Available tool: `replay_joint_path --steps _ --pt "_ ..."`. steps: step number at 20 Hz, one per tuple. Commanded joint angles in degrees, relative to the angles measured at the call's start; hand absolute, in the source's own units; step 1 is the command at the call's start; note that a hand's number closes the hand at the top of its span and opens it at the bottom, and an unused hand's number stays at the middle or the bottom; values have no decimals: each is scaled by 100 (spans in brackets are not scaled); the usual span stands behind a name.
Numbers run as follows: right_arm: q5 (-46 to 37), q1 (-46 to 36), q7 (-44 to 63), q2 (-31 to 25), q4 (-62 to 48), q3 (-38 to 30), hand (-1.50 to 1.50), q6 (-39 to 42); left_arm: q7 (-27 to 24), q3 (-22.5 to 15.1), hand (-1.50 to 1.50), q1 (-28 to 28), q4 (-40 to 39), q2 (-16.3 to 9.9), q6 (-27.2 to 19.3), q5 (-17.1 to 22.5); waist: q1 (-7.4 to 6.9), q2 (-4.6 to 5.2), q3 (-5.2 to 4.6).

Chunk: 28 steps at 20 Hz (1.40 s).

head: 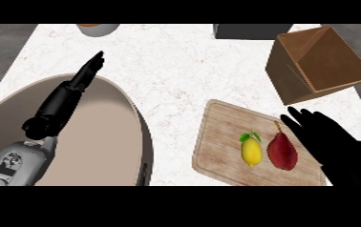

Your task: Pick the lemon from the cutting board and place it in the cardboard box

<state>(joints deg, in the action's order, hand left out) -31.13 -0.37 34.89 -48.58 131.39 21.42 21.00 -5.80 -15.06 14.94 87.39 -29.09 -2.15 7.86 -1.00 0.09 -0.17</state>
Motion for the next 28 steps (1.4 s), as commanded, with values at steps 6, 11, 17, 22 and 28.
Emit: replay_joint_path --steps 6,11,17,22,28 --pt "-618 -1375 2538 1788 -642 1837 -150 1376 -90 316 0 17 -284 -49 353 83 -10 6 2" --pt "-674 -1439 2610 2357 -1288 1801 -150 1454 -247 220 0 -222 -126 213 189 -241 62 -7 11" --pt "-1150 -1648 2872 2894 -1627 2022 -150 1621 -82 303 0 -433 107 209 339 -241 60 -20 12" --pt "-1634 -1377 2446 2838 -1702 1882 -150 1562 159 331 0 -219 56 485 278 -482 111 -16 16" --pt "-2212 -1179 1671 2807 -2463 1705 -150 1142 43 649 0 -194 -26 463 570 -540 102 -9 18"
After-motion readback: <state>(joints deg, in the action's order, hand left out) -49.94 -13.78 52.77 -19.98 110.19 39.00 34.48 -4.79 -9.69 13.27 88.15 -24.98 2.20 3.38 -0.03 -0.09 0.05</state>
